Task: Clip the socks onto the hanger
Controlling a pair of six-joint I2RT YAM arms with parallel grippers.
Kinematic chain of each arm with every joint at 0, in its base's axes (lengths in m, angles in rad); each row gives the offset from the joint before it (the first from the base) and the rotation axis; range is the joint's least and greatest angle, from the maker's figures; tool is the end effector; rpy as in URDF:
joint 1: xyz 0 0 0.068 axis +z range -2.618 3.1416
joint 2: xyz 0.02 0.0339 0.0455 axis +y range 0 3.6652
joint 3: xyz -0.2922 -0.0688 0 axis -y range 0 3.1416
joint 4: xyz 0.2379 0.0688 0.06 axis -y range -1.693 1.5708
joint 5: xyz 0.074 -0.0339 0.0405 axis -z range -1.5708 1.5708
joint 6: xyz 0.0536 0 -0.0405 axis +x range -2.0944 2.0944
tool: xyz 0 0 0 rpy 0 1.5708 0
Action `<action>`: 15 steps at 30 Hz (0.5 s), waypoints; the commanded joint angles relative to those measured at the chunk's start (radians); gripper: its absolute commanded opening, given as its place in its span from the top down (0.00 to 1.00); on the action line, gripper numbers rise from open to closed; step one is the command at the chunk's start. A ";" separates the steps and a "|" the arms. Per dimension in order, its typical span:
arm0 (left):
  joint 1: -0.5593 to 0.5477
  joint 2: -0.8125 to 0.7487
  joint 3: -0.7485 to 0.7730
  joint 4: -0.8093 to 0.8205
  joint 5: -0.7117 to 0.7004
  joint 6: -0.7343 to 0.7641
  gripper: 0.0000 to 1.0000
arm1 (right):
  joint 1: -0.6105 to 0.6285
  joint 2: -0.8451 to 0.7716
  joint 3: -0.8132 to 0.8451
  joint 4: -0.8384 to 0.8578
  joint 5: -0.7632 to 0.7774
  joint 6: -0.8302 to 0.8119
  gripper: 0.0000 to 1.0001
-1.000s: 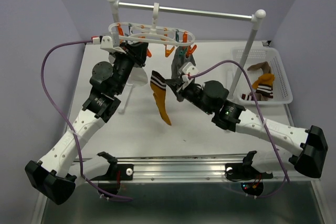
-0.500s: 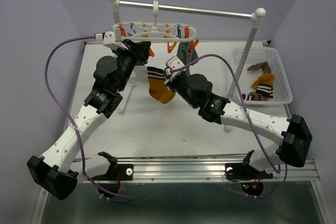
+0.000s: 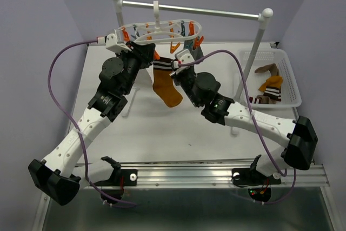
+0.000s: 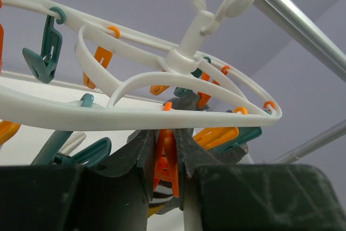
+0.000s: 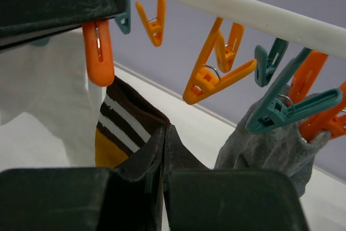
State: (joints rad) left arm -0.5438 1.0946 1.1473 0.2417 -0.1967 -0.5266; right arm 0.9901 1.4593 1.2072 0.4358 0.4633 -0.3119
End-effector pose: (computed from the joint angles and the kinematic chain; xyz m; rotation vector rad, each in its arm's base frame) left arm 0.2122 -0.1160 0.4824 -0.1632 1.3133 -0.7907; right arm 0.2135 0.2818 0.4249 -0.5161 1.3131 0.2412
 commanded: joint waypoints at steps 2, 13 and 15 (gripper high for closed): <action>-0.008 0.004 0.072 -0.036 -0.124 -0.095 1.00 | 0.009 0.049 0.051 0.179 0.165 -0.032 0.99; -0.024 0.022 0.071 -0.047 -0.245 -0.182 1.00 | 0.009 0.095 0.046 0.334 0.132 -0.052 0.99; -0.025 0.031 0.071 -0.048 -0.251 -0.188 1.00 | 0.009 0.095 0.052 0.327 0.103 -0.047 0.99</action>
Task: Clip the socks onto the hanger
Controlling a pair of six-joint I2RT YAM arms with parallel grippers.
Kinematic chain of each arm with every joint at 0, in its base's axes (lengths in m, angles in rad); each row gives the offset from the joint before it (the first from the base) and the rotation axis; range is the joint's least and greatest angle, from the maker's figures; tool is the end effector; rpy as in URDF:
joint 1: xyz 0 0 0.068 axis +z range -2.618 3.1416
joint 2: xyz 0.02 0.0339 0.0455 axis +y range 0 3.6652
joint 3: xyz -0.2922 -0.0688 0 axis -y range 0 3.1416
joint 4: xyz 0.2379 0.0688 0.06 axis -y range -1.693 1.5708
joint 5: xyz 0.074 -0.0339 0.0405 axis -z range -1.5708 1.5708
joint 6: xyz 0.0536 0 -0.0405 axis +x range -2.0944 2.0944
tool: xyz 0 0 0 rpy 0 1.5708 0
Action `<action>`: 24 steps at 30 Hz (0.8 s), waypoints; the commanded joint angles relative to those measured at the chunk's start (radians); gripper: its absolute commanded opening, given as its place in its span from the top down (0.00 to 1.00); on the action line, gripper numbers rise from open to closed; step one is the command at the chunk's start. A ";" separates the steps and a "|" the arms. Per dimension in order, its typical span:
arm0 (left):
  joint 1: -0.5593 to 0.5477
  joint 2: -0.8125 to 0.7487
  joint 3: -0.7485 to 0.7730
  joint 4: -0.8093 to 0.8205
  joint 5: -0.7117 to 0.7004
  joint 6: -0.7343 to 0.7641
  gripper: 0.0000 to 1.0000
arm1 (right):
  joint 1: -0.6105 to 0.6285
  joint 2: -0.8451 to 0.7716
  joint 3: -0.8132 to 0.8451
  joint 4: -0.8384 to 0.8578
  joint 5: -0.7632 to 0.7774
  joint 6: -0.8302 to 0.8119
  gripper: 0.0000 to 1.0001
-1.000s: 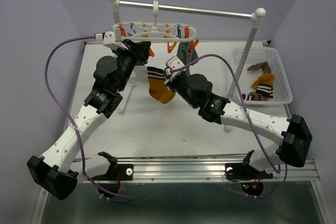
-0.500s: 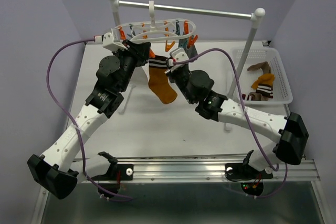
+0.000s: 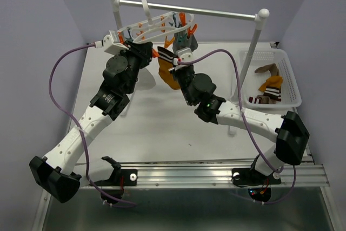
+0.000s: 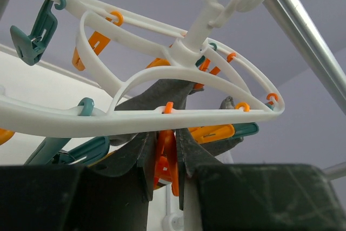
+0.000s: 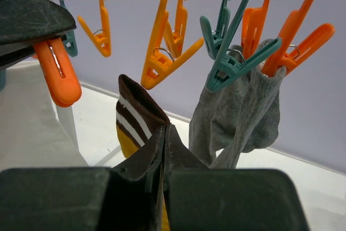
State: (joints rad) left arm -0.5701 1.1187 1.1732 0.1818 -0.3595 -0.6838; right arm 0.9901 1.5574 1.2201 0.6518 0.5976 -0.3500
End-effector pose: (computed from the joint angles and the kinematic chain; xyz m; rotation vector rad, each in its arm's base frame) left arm 0.2184 -0.1176 0.4783 -0.3908 1.3411 -0.8134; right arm 0.2298 0.2953 0.4202 -0.3492 1.2669 0.1703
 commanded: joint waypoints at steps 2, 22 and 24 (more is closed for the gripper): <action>-0.001 0.016 0.052 0.008 -0.099 -0.028 1.00 | 0.009 -0.007 0.035 0.105 -0.068 0.000 0.99; -0.022 0.058 0.105 -0.007 -0.130 -0.003 1.00 | 0.056 0.032 0.087 0.169 -0.015 -0.060 0.99; -0.024 0.059 0.108 -0.008 -0.131 -0.002 1.00 | 0.056 0.036 0.093 0.169 0.019 -0.079 0.99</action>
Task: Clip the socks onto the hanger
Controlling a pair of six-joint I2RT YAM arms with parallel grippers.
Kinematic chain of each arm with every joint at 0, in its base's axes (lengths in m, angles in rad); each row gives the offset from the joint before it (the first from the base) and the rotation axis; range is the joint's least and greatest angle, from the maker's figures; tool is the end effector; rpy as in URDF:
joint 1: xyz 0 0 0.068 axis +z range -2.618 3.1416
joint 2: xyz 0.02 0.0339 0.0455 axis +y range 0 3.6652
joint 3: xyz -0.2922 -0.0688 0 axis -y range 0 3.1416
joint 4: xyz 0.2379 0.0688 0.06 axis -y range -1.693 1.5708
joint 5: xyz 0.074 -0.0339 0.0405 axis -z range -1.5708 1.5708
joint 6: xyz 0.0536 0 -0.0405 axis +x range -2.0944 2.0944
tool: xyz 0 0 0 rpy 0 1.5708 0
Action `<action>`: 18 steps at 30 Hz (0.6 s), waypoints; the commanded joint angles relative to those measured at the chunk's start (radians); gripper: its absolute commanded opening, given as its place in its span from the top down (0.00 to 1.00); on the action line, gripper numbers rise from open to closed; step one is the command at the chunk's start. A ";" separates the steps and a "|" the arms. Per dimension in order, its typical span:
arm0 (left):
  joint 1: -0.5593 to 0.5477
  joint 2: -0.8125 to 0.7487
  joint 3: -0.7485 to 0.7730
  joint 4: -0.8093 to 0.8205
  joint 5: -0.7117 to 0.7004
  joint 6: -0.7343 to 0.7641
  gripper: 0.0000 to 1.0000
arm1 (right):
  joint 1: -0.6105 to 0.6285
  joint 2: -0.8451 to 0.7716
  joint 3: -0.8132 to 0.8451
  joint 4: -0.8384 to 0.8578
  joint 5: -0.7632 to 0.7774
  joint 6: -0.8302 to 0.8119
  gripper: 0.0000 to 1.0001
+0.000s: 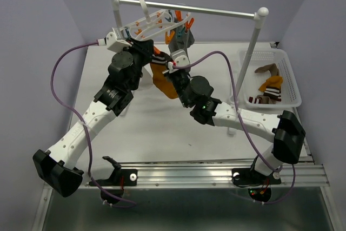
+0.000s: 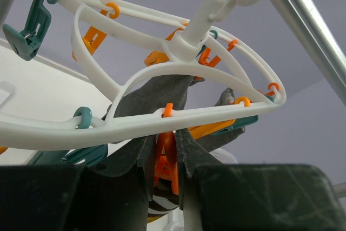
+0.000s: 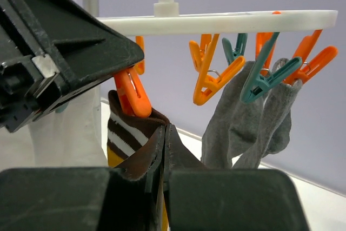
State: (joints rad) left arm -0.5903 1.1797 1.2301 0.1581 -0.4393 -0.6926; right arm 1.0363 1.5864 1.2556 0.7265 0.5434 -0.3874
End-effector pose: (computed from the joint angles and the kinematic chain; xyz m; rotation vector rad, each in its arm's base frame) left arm 0.2312 -0.1275 0.4809 -0.4484 1.3534 -0.7688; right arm 0.2173 0.3126 0.4313 -0.3844 1.1770 0.2451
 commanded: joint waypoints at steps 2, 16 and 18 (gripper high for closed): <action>-0.005 -0.002 0.055 0.015 -0.055 0.008 1.00 | 0.010 0.015 0.064 0.094 0.102 -0.054 0.99; -0.013 -0.003 0.083 0.014 -0.047 0.044 1.00 | 0.010 0.015 0.060 0.073 0.122 -0.057 0.99; -0.014 -0.003 0.088 0.012 -0.041 0.056 1.00 | 0.010 0.020 0.074 0.073 0.151 -0.059 0.99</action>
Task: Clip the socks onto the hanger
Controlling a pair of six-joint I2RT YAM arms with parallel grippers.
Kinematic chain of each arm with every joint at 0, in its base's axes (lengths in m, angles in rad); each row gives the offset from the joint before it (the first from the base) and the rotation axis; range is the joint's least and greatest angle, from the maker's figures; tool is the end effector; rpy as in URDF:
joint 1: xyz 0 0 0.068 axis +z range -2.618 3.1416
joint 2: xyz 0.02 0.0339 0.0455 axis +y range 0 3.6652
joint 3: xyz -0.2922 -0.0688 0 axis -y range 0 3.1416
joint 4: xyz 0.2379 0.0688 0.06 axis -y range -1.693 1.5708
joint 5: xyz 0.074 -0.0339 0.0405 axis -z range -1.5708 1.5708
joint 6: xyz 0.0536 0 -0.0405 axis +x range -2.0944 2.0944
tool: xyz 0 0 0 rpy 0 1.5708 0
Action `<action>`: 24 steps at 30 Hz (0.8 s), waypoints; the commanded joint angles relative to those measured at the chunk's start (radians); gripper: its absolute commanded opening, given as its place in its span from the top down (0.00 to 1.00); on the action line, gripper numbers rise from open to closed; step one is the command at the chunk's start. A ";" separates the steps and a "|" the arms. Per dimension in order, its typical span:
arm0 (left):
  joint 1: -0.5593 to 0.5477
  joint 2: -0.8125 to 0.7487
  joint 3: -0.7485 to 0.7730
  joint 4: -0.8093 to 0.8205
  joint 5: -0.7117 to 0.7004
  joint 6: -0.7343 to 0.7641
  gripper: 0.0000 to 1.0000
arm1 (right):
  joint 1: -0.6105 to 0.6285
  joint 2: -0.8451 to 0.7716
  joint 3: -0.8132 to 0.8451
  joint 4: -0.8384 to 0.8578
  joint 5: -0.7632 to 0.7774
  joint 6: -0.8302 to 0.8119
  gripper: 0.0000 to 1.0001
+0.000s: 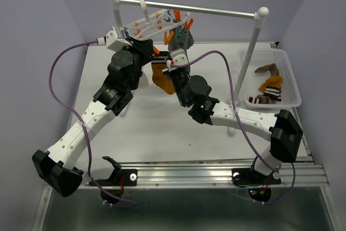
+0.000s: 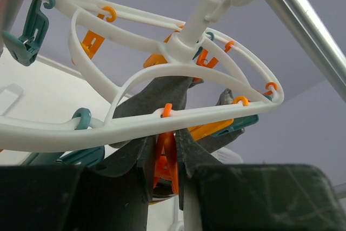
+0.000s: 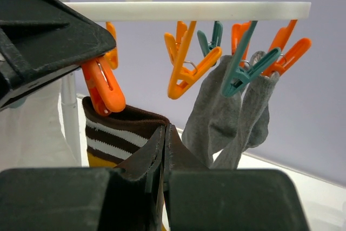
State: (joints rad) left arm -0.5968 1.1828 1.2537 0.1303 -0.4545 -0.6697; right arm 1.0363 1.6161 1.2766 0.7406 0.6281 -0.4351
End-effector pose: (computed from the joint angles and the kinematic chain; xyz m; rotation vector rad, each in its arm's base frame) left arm 0.2301 -0.1279 0.4851 -0.4397 1.3616 -0.7410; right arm 0.2235 0.3158 0.4286 -0.3453 1.2022 0.1538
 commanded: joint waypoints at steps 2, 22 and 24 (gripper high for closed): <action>-0.011 -0.005 0.070 0.034 -0.024 0.041 1.00 | 0.010 -0.002 0.066 0.057 0.079 -0.011 0.99; -0.012 0.006 0.084 0.019 -0.030 0.021 1.00 | 0.010 0.005 0.096 0.013 -0.014 0.073 0.99; -0.012 0.005 0.079 0.022 -0.030 0.009 1.00 | 0.010 -0.004 0.083 0.005 -0.037 0.102 0.99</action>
State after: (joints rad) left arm -0.6052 1.1942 1.2789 0.0994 -0.4618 -0.6434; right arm 1.0363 1.6390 1.3506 0.7261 0.6498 -0.3904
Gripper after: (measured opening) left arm 0.266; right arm 0.015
